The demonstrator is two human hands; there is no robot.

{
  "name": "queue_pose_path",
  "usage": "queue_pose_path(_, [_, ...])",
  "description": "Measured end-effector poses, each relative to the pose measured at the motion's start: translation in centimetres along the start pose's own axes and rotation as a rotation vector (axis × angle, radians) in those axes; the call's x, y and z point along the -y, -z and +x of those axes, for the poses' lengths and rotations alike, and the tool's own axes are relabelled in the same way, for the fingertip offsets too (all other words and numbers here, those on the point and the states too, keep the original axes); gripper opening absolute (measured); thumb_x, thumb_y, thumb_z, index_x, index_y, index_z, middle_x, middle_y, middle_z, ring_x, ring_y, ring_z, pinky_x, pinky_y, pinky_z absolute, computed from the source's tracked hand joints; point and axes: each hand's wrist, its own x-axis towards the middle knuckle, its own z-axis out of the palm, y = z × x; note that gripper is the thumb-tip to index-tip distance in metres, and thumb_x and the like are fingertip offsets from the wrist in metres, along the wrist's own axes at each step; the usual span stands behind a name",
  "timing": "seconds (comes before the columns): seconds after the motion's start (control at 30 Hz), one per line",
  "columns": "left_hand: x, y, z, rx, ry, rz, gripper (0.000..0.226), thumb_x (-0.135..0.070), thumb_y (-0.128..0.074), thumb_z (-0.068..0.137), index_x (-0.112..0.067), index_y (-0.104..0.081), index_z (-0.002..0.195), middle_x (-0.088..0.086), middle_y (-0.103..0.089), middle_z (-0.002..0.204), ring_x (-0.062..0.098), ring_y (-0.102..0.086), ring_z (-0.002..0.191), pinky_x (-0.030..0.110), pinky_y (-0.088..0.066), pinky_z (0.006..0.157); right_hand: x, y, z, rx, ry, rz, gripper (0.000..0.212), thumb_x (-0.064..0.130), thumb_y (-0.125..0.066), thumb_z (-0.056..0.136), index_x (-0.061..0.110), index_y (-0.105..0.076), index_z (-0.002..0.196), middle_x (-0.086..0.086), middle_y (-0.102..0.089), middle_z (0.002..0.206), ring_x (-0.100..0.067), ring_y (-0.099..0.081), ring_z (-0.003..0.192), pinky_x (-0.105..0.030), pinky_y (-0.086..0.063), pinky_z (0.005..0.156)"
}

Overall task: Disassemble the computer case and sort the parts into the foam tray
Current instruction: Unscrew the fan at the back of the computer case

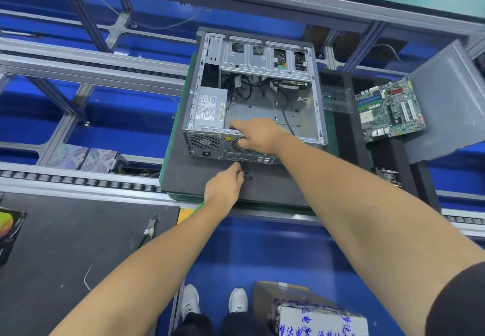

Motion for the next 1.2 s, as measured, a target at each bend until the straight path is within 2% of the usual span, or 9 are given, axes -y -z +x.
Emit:
queue_pose_path(0.2, [0.9,-0.6,0.8,-0.048,-0.158,0.24,0.02,-0.041,-0.038,0.108,-0.023,-0.047,0.11,0.011,-0.069,0.085,0.04,-0.064,0.074,0.037,-0.037,0.056,0.0,0.0,0.1,-0.001,-0.004,-0.004,0.025,0.028,-0.054,0.095,0.023,-0.039,0.116,-0.001,-0.05,0.064,-0.017,-0.045,0.056,-0.032,-0.027,0.05])
queue_pose_path(0.37, [1.1,-0.6,1.3,-0.042,-0.181,0.261,0.024,-0.045,-0.047,0.105,-0.023,-0.045,0.114,0.008,-0.072,0.089,0.038,-0.068,0.078,0.036,-0.039,0.056,0.1,0.2,0.1,0.01,-0.001,0.004,0.026,0.028,-0.054,0.096,0.024,-0.039,0.117,0.0,-0.049,0.066,-0.018,-0.046,0.058,-0.033,-0.028,0.051])
queue_pose_path(0.5, [1.3,0.0,1.5,-0.03,-0.131,0.141,0.032,-0.051,-0.05,0.103,-0.022,-0.041,0.114,0.002,-0.071,0.094,0.035,-0.068,0.085,0.035,-0.039,0.059,0.3,0.3,0.0,0.018,-0.009,0.009,0.023,0.027,-0.055,0.095,0.025,-0.036,0.108,0.0,-0.049,0.066,-0.016,-0.044,0.058,-0.033,-0.027,0.051])
queue_pose_path(0.57, [1.4,0.7,1.1,-0.068,-0.118,0.054,0.034,-0.057,-0.047,0.102,-0.024,-0.039,0.102,-0.006,-0.063,0.082,0.031,-0.065,0.08,0.036,-0.041,0.061,0.4,0.4,-0.1,0.021,-0.011,0.011,0.024,0.028,-0.054,0.095,0.028,-0.032,0.103,0.0,-0.049,0.066,-0.016,-0.044,0.058,-0.034,-0.027,0.051])
queue_pose_path(0.67, [1.5,2.0,0.1,-0.217,-0.156,-0.052,0.042,-0.064,-0.037,0.102,-0.028,-0.034,0.082,-0.009,-0.05,0.063,0.023,-0.054,0.067,0.035,-0.035,0.059,0.6,0.6,-0.2,0.026,-0.017,0.009,0.024,0.029,-0.055,0.095,0.027,-0.034,0.107,0.002,-0.048,0.066,-0.014,-0.045,0.059,-0.033,-0.026,0.051])
queue_pose_path(0.77, [1.4,3.5,-0.4,-0.414,-0.209,-0.298,0.049,-0.062,-0.032,0.105,-0.022,-0.036,0.077,-0.001,-0.044,0.065,0.018,-0.042,0.062,0.033,-0.029,0.055,0.8,0.7,-0.2,0.026,-0.016,0.013,0.024,0.029,-0.055,0.095,0.027,-0.037,0.111,0.003,-0.048,0.066,-0.017,-0.046,0.06,-0.033,-0.027,0.051])
queue_pose_path(0.93, [1.9,4.0,0.3,-0.542,-0.214,-0.628,0.046,-0.056,-0.033,0.108,-0.021,-0.048,0.083,-0.003,-0.049,0.074,0.023,-0.048,0.068,0.035,-0.039,0.063,0.9,0.8,-0.3,0.015,-0.021,0.031,0.048,0.026,-0.055,0.094,0.047,-0.012,0.089,0.001,-0.048,0.065,-0.016,-0.044,0.059,-0.034,-0.03,0.052])
queue_pose_path(1.1, [4.7,1.5,-0.3,-0.449,-0.09,-0.594,0.049,-0.059,-0.029,0.106,-0.017,-0.045,0.088,0.006,-0.055,0.083,0.03,-0.051,0.078,0.047,-0.046,0.072,0.6,0.5,-0.3,0.043,-0.026,0.025,0.024,0.026,-0.053,0.097,0.031,-0.033,0.108,0.001,-0.047,0.065,-0.018,-0.044,0.058,-0.034,-0.027,0.051])
queue_pose_path(1.2, [4.9,1.9,-0.2,-0.393,-0.111,-0.514,0.045,-0.065,-0.027,0.104,-0.027,-0.041,0.086,0.0,-0.056,0.077,0.023,-0.053,0.074,0.041,-0.044,0.068,0.2,0.2,0.0,0.03,-0.018,0.033,0.034,0.027,-0.053,0.098,0.023,-0.041,0.129,0.002,-0.048,0.066,-0.013,-0.044,0.059,-0.033,-0.027,0.052])
